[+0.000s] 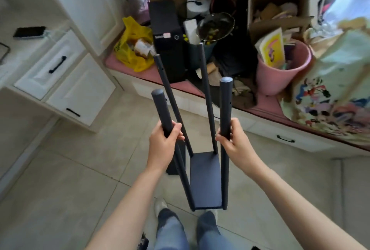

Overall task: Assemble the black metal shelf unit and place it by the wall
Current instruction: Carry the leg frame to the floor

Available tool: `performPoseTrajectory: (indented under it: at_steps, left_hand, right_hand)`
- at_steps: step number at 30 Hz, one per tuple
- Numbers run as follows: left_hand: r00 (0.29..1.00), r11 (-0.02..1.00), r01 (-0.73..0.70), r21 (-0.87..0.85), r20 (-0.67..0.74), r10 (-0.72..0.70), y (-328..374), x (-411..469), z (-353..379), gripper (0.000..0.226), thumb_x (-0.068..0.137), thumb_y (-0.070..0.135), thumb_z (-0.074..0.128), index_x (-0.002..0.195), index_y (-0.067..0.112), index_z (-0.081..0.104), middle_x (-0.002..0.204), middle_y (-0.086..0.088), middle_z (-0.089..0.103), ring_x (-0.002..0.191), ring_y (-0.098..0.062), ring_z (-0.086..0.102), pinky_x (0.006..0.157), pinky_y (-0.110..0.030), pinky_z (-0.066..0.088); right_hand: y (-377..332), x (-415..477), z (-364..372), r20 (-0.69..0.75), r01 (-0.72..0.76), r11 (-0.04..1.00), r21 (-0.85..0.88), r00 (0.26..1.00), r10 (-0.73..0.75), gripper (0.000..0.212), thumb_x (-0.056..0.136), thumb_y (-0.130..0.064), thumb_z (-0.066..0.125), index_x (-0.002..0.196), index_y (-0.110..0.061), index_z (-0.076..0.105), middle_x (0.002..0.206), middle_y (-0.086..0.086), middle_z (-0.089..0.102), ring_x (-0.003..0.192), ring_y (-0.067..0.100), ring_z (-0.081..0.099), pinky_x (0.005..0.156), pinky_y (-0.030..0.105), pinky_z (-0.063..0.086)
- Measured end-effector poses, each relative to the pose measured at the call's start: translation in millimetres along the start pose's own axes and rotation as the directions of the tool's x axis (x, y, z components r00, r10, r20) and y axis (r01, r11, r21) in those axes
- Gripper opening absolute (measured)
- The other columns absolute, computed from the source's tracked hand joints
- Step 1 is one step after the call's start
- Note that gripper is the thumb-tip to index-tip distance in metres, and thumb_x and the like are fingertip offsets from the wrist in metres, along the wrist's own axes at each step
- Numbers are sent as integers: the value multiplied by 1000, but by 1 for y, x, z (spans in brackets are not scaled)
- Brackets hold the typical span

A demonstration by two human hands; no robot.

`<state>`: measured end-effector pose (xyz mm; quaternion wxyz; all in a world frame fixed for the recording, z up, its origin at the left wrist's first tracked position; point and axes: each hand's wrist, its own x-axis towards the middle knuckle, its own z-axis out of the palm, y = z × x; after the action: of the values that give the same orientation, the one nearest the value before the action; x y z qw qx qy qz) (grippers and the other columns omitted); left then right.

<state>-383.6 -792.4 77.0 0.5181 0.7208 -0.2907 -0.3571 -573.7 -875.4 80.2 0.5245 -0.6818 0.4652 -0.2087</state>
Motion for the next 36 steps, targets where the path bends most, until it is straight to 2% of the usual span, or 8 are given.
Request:
performPoseTrajectory:
  at_steps: [7, 11, 17, 21, 26, 28, 30, 36]
  left_hand:
    - [983, 986, 77, 146, 156, -100, -36, 0, 86, 8, 91, 15, 73, 86, 15, 67, 83, -5, 72, 86, -21, 70, 86, -39, 56]
    - [960, 966, 146, 215, 206, -191, -64, 5, 119, 8, 90, 16, 75, 87, 19, 67, 86, 1, 70, 86, -12, 67, 82, -29, 53]
    - [932, 932, 165, 322, 257, -254, -105, 26, 146, 12, 89, 13, 73, 86, 22, 66, 89, 2, 74, 91, -13, 69, 86, -29, 54]
    - [911, 901, 144, 408, 301, -282, -132, 48, 159, 18, 89, 13, 74, 85, 26, 64, 92, 6, 73, 93, -7, 68, 84, -23, 49]
    - [910, 867, 170, 469, 262, -321, -176, 70, 175, 16, 89, 10, 74, 90, 23, 66, 94, 4, 72, 93, -9, 66, 77, -14, 45]
    - [913, 859, 203, 471, 226, -340, -194, 71, 181, 12, 90, 9, 73, 95, 18, 67, 93, 3, 71, 92, -11, 66, 80, -20, 49]
    - [913, 856, 227, 464, 205, -353, -211, 72, 186, 12, 90, 8, 73, 96, 17, 67, 91, 2, 70, 91, -12, 65, 85, -29, 53]
    - [903, 848, 287, 446, 168, -394, -250, 74, 195, 20, 93, 7, 70, 112, 12, 67, 101, 0, 67, 98, -12, 62, 87, -19, 43]
  right_hand:
    - [67, 0, -67, -75, -110, 994, -14, 991, 109, 23, 97, -5, 58, 113, -17, 47, 95, -6, 64, 97, 15, 63, 92, 41, 53]
    - [108, 1, -83, -131, -179, 984, -7, 976, 177, 25, 94, -1, 59, 107, -18, 49, 95, -7, 64, 99, 14, 63, 91, 41, 53]
    - [161, 9, -76, -210, -312, 948, 60, 925, 317, 45, 87, 8, 62, 97, -35, 51, 94, -10, 68, 99, 9, 67, 92, 34, 54]
    - [196, 24, -63, -215, -402, 905, 139, 880, 424, 46, 84, 14, 61, 91, -30, 55, 97, -6, 71, 100, 13, 68, 96, 39, 54]
    - [238, 39, -39, -263, -474, 861, 185, 820, 508, 40, 84, 13, 63, 96, -25, 61, 100, -4, 69, 98, 14, 65, 88, 24, 50]
    - [253, 42, -30, -277, -490, 852, 186, 806, 524, 38, 86, 12, 63, 99, -24, 62, 97, -6, 68, 97, 13, 64, 83, 19, 45]
    - [269, 46, -21, -293, -512, 838, 186, 786, 545, 36, 87, 10, 63, 101, -23, 64, 96, -8, 67, 98, 12, 62, 82, 19, 43]
    - [306, 51, -2, -328, -550, 813, 192, 745, 581, 33, 89, 6, 62, 114, -15, 68, 110, -2, 70, 108, 13, 62, 87, 20, 41]
